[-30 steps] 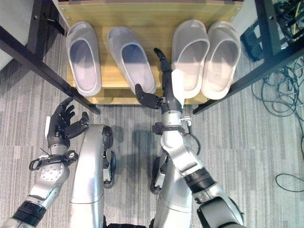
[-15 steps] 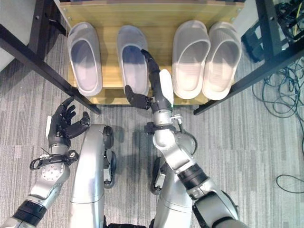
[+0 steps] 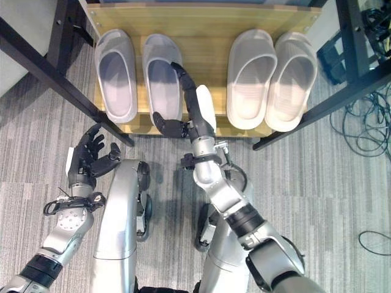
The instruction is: Arrange the slippers neatly on the shoe rack.
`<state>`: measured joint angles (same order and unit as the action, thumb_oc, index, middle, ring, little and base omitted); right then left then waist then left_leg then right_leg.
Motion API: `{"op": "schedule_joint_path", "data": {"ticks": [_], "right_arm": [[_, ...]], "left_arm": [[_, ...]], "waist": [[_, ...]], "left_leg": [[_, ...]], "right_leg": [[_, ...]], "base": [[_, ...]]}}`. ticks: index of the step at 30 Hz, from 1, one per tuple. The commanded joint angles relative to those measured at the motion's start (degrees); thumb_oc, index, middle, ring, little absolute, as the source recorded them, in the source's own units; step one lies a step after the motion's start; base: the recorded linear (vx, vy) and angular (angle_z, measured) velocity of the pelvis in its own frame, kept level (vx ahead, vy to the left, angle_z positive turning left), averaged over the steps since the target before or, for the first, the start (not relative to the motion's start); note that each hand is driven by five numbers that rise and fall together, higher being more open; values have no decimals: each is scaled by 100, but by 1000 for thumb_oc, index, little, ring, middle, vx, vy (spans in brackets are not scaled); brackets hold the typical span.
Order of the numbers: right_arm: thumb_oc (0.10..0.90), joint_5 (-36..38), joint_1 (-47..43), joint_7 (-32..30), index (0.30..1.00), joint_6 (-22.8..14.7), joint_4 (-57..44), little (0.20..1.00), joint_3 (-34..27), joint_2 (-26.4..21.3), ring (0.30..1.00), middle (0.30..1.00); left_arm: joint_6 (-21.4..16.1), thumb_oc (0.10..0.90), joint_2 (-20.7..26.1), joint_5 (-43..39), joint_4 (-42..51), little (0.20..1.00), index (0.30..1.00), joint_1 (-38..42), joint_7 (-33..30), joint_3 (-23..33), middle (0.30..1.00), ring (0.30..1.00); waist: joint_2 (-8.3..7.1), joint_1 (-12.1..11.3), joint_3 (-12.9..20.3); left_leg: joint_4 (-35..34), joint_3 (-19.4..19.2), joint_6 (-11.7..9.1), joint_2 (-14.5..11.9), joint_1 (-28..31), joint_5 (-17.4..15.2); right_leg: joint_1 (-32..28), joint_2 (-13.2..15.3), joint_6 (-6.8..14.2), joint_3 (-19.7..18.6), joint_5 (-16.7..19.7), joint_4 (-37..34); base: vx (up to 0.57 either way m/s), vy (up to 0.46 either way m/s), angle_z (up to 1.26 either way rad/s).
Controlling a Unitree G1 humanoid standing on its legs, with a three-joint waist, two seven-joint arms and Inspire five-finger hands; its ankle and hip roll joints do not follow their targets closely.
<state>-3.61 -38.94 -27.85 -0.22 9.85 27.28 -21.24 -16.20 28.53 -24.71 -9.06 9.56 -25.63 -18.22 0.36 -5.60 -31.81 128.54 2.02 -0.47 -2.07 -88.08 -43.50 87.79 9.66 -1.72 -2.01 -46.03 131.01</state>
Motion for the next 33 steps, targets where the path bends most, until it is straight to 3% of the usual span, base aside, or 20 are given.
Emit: {"op": "schedule_joint_path", "data": {"ticks": [1,20,33], "right_arm": [[800,-102,-736,-213,900,-603,-334,900,-44,199,900,900],[800,144,-1631,-254,900,-666,684,900,166,179,900,900],[800,9,-1675,-301,900,-733,194,900,-12,-139,900,900]], "left_arm": [[-94,800,-66,231,-5,900,900,-271,133,-791,900,900],[-193,800,32,143,-38,900,900,-291,250,-945,900,900],[-184,800,59,169,-30,900,900,-375,327,-842,900,900]], "waist": [[5,-318,202],[154,-474,202],[124,-405,202]], "left_leg": [[-368,-40,-165,543,-188,52],[-431,34,-225,633,-188,100],[-479,22,-264,657,-188,158]], "right_leg": [[-115,427,-353,189,444,447],[-199,498,-363,250,480,422],[-227,513,-367,228,482,412]], "base": [[0,0,0],[1,-2,1],[0,-1,1]]}}
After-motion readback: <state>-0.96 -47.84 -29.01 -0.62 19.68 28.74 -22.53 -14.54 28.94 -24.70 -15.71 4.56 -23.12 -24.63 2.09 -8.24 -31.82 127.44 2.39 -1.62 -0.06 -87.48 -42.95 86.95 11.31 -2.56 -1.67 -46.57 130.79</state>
